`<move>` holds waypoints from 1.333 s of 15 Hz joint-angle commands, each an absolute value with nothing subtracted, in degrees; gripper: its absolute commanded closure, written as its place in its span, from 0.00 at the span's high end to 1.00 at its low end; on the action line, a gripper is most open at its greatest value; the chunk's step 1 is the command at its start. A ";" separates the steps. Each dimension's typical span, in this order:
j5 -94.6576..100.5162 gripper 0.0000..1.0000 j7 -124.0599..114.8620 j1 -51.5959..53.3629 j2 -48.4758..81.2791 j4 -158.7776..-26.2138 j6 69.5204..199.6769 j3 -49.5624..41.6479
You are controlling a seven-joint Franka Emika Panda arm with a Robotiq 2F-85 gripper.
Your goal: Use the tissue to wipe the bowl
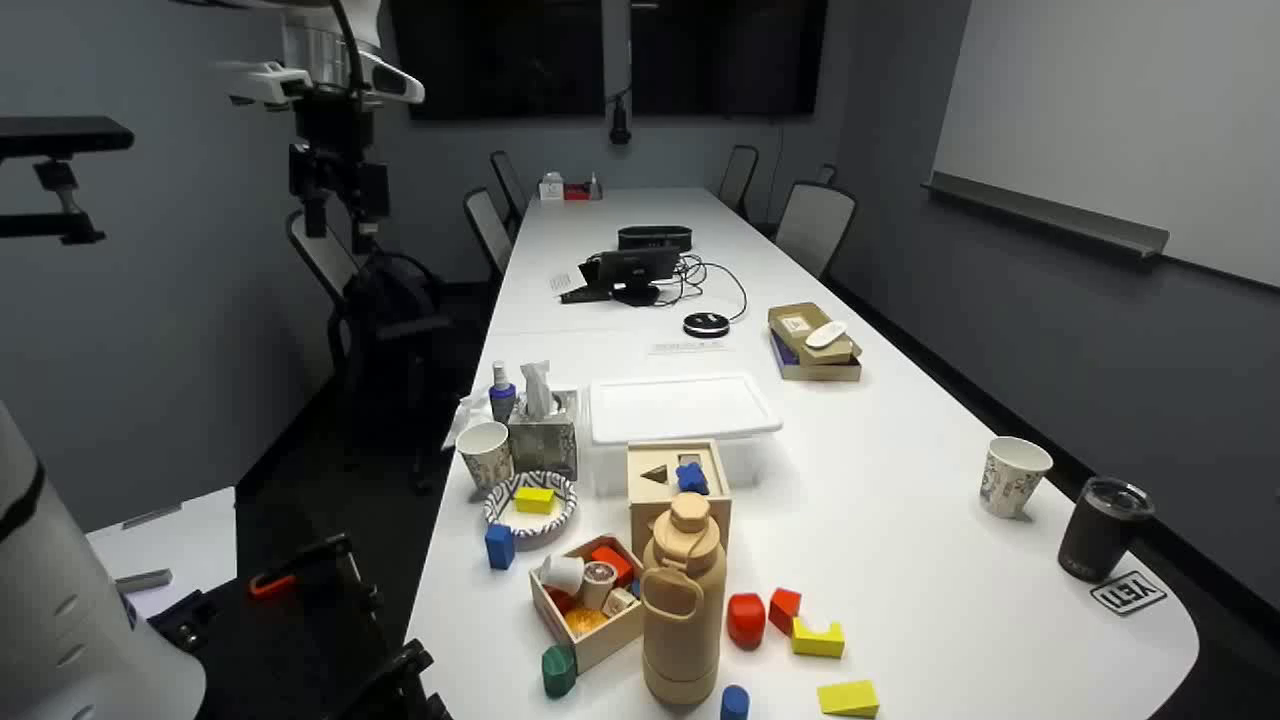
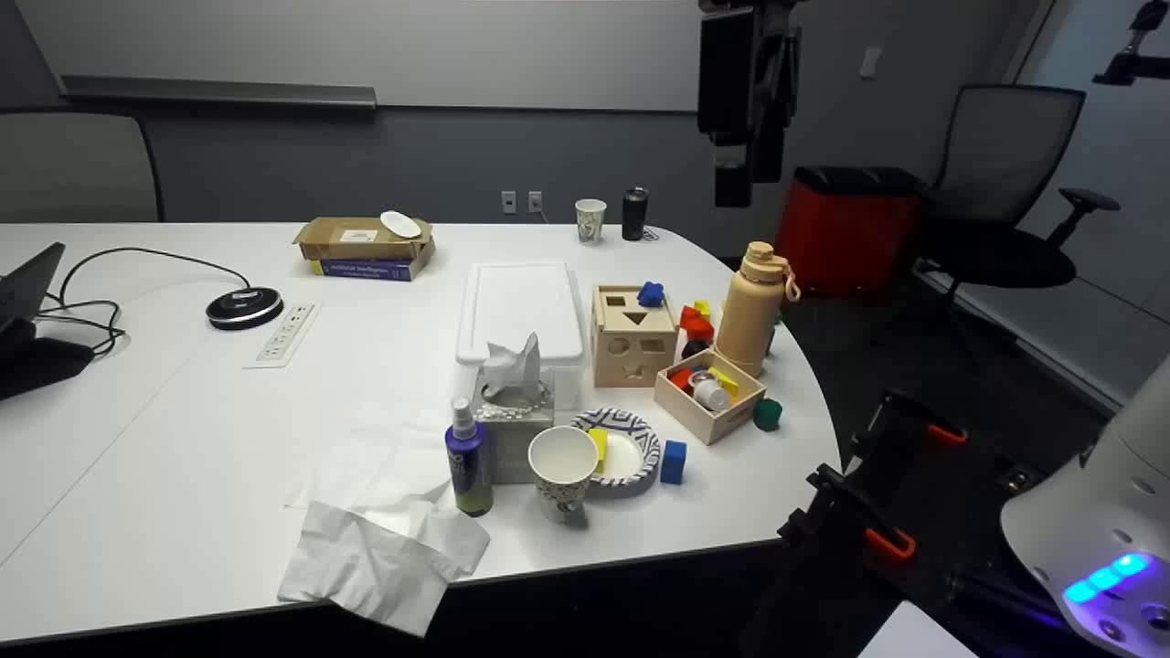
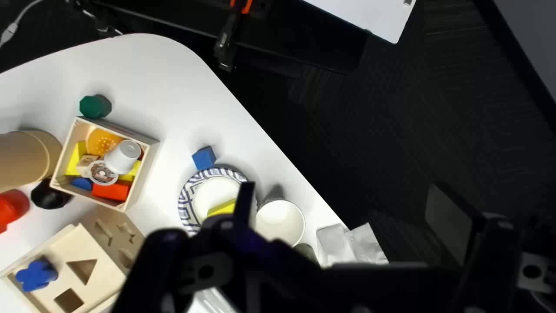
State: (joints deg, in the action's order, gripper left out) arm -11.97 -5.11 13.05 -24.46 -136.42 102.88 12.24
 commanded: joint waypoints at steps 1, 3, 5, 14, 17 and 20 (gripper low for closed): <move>-12.01 1.00 -5.08 12.92 -24.45 -136.33 102.78 12.37; -12.01 1.00 -5.08 12.91 -24.44 -136.33 102.78 12.36; -12.01 1.00 -5.07 12.91 -24.44 -136.33 102.78 12.35; -12.01 1.00 -5.07 12.91 -24.44 -136.33 102.79 12.35; -12.01 1.00 -5.07 12.91 -24.44 -136.33 102.79 12.35; -11.14 1.00 -9.09 12.03 -16.82 -132.26 107.01 14.02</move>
State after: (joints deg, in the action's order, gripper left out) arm -11.96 -5.44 13.03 -23.62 -136.15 103.60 12.36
